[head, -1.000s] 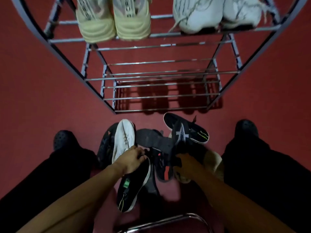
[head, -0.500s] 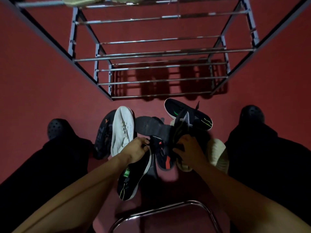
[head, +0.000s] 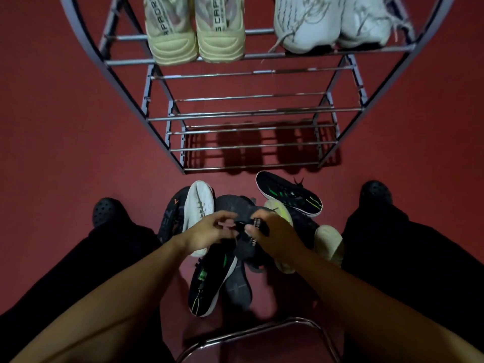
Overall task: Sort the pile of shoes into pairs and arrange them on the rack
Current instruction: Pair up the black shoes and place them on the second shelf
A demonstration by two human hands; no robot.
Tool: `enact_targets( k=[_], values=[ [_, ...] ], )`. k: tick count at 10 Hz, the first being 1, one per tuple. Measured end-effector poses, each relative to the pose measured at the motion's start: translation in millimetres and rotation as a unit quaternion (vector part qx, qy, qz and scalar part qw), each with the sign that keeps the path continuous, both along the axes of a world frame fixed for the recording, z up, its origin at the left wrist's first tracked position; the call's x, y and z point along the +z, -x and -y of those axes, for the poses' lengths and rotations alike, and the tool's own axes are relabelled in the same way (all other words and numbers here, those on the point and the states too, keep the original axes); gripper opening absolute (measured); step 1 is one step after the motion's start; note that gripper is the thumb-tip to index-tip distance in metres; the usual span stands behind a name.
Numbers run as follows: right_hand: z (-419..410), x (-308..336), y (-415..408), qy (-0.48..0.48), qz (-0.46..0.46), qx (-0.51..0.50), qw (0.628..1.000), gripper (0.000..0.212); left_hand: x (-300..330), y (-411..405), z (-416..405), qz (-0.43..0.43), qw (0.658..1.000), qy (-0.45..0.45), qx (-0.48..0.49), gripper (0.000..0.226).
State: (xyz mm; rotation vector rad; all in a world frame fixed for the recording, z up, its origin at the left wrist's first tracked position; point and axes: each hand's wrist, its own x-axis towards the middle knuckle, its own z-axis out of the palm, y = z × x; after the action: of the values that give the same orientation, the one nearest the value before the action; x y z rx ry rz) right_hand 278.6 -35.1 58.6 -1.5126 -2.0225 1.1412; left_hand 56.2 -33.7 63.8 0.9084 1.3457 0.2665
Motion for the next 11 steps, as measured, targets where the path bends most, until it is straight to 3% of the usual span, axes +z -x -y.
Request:
enact_targets(
  k=[1,2,3,4,5,6,7,8,9,10,11],
  values=[
    [2.1,24.3,27.2,-0.118,-0.038,0.011,0.992,0.019,33.5,-8.9,-2.1,0.070,0.990,0.028,-0.118,0.060],
    [4.8,37.4,46.4,-0.132,-0.056,-0.015,0.989,0.015,48.9,-10.6,0.3,0.065,0.984,-0.016,-0.164,0.047],
    [3.8,39.1,54.0,-0.094,-0.087,-0.039,0.991,0.016,45.3,2.9,1.5,0.008,0.987,-0.122,-0.105,0.072],
    [1.7,31.8,57.1,-0.079,-0.118,-0.019,0.990,0.014,33.6,14.9,-0.3,-0.084,0.966,-0.204,-0.135,0.055],
    [-2.8,16.1,57.3,-0.053,-0.141,-0.024,0.988,0.013,19.6,19.3,-4.5,-0.169,0.944,-0.228,-0.169,0.062],
    [-13.7,-7.0,53.2,-0.005,-0.124,-0.086,0.989,0.021,3.2,17.2,-10.5,-0.234,0.924,-0.255,-0.164,0.062],
    [-29.0,-40.4,31.9,0.084,-0.003,-0.130,0.988,0.026,-18.2,24.5,-16.7,-0.262,0.922,-0.251,-0.137,0.049],
    [-40.6,-73.9,4.0,0.154,0.116,-0.083,0.978,0.034,-40.3,34.8,-18.6,-0.242,0.936,-0.254,-0.045,0.045],
    [-52.9,-99.9,-7.2,0.191,0.108,-0.089,0.972,0.055,-63.8,42.6,-17.9,-0.213,0.964,-0.153,0.048,0.049],
    [-59.2,-123.9,-7.9,0.195,0.123,-0.095,0.969,0.076,-80.5,54.5,-12.5,-0.282,0.949,-0.129,-0.061,0.047],
    [-60.5,-148.1,-11.1,0.193,0.131,-0.102,0.967,0.078,-84.9,55.9,-7.8,-0.200,0.966,-0.159,0.047,0.038]
  ],
)
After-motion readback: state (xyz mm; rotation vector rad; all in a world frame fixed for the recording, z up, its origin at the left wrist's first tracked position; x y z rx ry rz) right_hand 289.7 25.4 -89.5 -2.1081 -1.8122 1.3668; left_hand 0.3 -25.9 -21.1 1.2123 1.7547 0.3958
